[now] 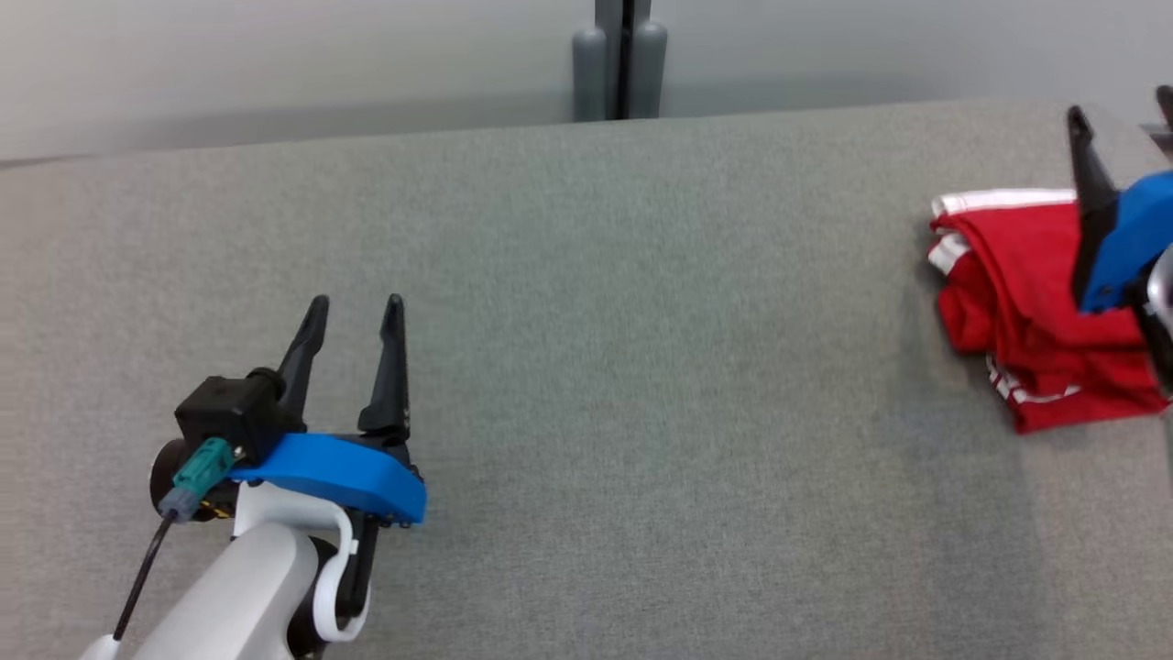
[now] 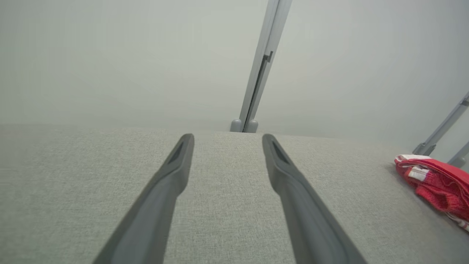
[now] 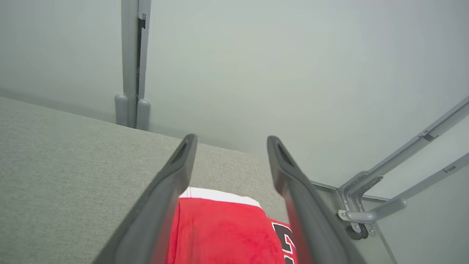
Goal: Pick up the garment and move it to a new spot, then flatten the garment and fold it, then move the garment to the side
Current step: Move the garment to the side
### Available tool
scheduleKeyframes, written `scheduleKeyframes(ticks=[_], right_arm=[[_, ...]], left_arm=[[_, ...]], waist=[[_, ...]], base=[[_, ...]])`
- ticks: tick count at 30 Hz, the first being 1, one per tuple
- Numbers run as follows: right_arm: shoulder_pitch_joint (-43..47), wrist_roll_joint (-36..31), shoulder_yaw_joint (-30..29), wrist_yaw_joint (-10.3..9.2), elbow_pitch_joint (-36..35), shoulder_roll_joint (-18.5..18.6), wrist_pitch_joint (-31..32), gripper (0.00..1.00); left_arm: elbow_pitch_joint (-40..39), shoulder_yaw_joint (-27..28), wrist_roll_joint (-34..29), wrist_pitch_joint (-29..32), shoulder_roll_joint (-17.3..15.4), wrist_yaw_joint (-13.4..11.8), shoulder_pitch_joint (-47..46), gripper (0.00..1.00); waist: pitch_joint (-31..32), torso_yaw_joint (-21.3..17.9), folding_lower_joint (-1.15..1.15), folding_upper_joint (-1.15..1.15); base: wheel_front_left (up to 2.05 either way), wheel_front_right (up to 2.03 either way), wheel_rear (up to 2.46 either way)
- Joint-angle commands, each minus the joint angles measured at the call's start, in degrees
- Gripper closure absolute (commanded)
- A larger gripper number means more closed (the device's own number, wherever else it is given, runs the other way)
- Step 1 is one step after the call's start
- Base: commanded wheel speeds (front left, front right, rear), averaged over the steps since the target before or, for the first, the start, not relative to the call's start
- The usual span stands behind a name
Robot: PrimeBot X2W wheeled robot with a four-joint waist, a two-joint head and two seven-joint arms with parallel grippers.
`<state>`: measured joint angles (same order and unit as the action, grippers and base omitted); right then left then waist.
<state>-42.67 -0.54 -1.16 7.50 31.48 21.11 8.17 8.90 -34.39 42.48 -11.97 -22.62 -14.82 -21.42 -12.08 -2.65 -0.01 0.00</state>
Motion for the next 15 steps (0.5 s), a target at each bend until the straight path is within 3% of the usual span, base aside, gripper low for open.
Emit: scheduleKeyframes(ticks=[1,9,15], right_arm=[[1.53,0.22,-0.38,-0.02,-0.49,-0.99,-1.58,0.00],[10.57,-0.90,-3.31,-0.02,-4.00,-10.13,-9.27,0.00],[19.64,-2.18,-3.93,-0.02,-8.55,-15.23,-11.52,0.00]], left_arm=[[0.94,0.43,0.34,-0.51,0.17,0.02,-0.03,0.00],[7.43,3.79,1.94,-2.69,1.92,0.68,3.05,0.00],[10.31,4.67,1.69,-3.09,3.09,1.45,6.67,0.00]], waist=[[1.80,-0.46,0.01,0.00],[9.00,1.72,0.01,0.00],[12.50,3.29,0.01,0.00]], base=[[0.00,0.00,0.00],[0.00,0.00,0.00],[0.00,0.00,0.00]])
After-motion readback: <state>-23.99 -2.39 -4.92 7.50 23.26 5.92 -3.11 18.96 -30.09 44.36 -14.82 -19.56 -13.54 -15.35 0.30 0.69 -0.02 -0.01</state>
